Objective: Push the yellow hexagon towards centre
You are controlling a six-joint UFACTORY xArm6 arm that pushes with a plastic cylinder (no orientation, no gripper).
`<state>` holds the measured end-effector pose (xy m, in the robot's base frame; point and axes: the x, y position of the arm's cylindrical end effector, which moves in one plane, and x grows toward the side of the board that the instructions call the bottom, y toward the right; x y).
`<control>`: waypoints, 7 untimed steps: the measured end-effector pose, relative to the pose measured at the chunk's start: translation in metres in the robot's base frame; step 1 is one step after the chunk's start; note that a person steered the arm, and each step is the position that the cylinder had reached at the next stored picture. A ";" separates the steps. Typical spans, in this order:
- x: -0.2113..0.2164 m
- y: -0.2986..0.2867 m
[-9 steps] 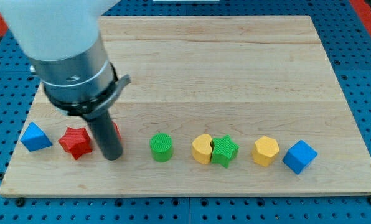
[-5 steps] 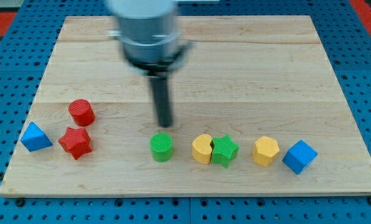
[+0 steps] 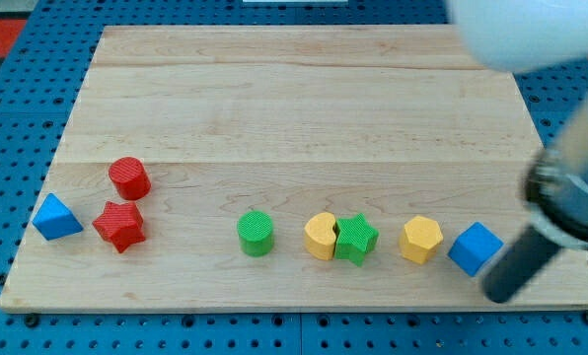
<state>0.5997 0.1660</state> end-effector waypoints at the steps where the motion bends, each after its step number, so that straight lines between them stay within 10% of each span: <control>1: -0.035 -0.016; 7: -0.111 -0.039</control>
